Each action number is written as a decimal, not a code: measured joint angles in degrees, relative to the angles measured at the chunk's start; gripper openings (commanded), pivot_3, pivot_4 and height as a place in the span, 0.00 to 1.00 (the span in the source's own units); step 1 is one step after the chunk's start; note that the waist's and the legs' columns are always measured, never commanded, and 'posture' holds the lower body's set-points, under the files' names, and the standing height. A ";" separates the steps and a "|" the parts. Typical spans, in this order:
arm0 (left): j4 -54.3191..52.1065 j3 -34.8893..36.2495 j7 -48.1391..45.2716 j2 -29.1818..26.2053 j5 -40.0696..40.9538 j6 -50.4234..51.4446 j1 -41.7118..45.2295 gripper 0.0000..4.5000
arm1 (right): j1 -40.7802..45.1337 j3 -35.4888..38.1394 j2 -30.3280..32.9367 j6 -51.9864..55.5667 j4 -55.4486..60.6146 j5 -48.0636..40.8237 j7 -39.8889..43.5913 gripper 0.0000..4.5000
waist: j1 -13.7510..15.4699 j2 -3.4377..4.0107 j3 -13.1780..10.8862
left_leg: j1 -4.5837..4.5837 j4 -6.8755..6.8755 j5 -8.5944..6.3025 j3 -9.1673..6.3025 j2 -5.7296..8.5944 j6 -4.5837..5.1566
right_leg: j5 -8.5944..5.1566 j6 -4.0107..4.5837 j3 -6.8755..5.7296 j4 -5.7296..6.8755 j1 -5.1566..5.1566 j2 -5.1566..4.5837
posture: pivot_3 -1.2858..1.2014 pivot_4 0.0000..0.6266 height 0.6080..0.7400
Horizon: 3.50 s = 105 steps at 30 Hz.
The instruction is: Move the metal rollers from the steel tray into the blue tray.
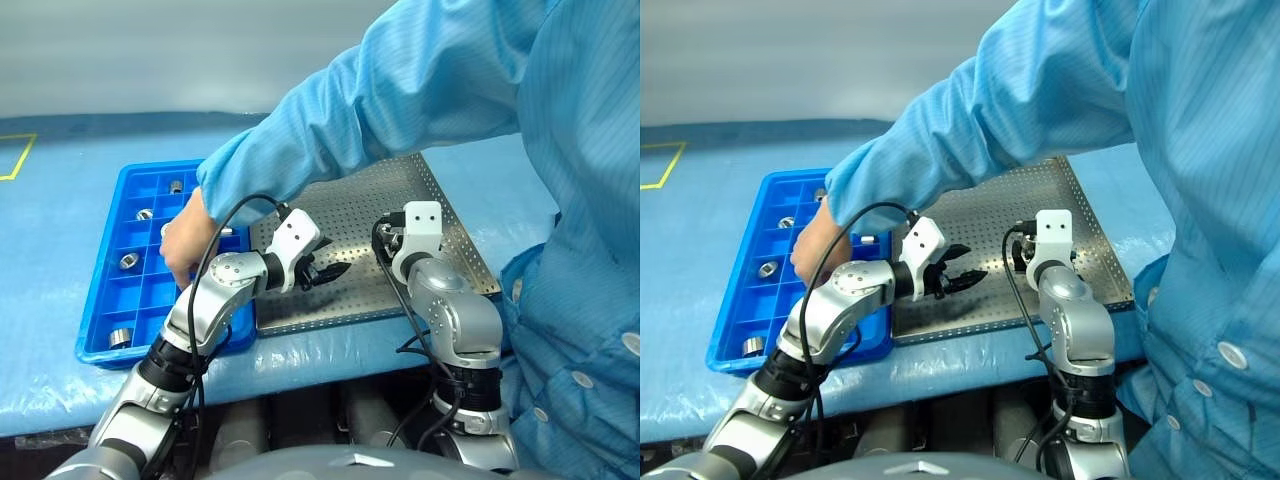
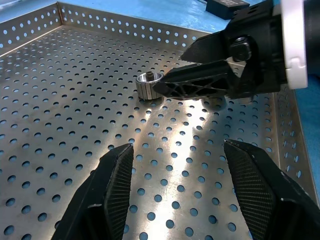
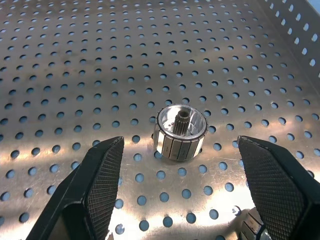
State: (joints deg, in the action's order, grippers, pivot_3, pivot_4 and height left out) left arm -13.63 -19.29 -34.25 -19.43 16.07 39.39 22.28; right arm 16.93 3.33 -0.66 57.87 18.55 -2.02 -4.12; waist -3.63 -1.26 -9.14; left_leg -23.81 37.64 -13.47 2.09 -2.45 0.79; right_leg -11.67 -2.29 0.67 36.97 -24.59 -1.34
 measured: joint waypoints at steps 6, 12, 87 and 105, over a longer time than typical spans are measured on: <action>-0.02 -0.01 0.01 0.15 -0.19 0.08 -0.60 0.70 | 0.45 1.66 -2.48 -5.67 -5.15 1.16 -4.05 0.85 | 0.00 0.00 0.00 | 0.02 0.02 0.00 0.05 -0.01 0.01 | 0.07 0.07 0.04 0.02 0.00 0.00 | 0.49 0.24 1.00; -0.06 -0.06 0.02 0.25 -0.21 0.12 -1.01 0.70 | 1.62 2.42 -5.15 -13.54 -11.52 0.96 -5.60 0.85 | -0.07 0.01 0.01 | 0.02 0.03 0.00 0.06 -0.02 0.01 | 0.10 0.07 0.05 0.01 0.00 0.01 | 0.49 0.24 1.00; -40.34 29.97 21.87 -1.02 3.08 12.66 -42.96 0.70 | 25.61 -33.14 -7.35 -27.57 -39.21 -9.16 39.45 0.39 | 10.90 -0.04 0.02 | 0.04 -0.10 0.02 -0.22 -0.10 -0.07 | -0.30 0.60 -0.44 -0.01 0.04 -0.03 | 0.68 0.24 1.00; -40.69 27.58 23.08 -0.83 2.43 10.29 -38.58 0.70 | 26.17 -27.35 -7.02 -27.78 -36.07 -8.79 36.76 0.79 | 11.50 -0.02 0.00 | -0.06 -0.10 0.04 -0.40 -0.10 -0.12 | -0.33 0.64 -0.62 -0.03 0.04 -0.05 | 0.66 0.24 1.00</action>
State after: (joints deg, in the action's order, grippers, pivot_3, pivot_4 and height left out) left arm -54.32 8.29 -11.17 -20.26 18.49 49.68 -16.30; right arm 43.10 -24.02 -7.68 30.09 -17.53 -10.81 32.64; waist 7.87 -1.28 -9.14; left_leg -23.87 37.54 -13.43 1.69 -2.55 0.66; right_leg -12.00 -1.65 0.05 36.93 -24.55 -1.39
